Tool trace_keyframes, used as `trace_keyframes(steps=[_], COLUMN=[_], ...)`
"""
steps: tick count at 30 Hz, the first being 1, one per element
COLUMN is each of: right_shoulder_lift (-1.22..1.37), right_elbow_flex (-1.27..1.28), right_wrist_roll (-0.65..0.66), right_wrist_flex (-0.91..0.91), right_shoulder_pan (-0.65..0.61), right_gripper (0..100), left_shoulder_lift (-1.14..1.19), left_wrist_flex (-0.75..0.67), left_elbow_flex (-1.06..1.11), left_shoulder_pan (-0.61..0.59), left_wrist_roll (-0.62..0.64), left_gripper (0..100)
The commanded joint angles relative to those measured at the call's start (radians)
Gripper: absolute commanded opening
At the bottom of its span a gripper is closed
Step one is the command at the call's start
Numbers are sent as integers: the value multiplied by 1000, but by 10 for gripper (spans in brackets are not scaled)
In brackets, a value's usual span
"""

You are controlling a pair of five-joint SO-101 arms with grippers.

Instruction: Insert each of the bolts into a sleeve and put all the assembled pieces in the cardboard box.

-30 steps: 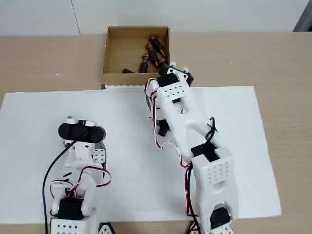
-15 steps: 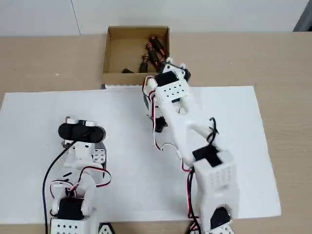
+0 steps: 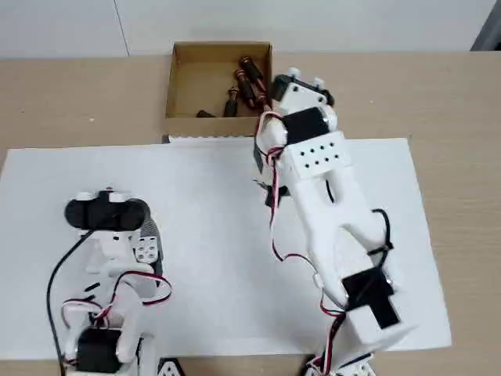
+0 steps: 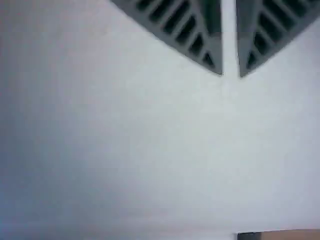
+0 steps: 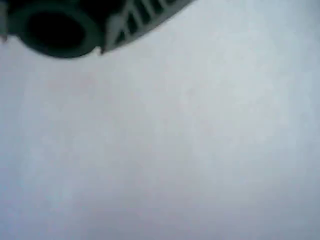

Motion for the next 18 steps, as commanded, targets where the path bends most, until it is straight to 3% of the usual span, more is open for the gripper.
trace_keyframes(steps=[1,10,18], right_shoulder_lift=[-107,-300,-426], right_elbow_flex=[57,253,379], right_wrist_roll=[9,9,8], right_wrist_flex=[10,2,-16], right_shoulder_pan=[36,101,157], right_gripper=[2,2,2], left_shoulder_lift=[118,601,838], left_wrist_flex=[20,54,132], left_elbow_flex=[-140,-478,-624], left_shoulder_pan=[-54,-190,-293], left_wrist_roll=[6,5,3], left_gripper=[6,6,6])
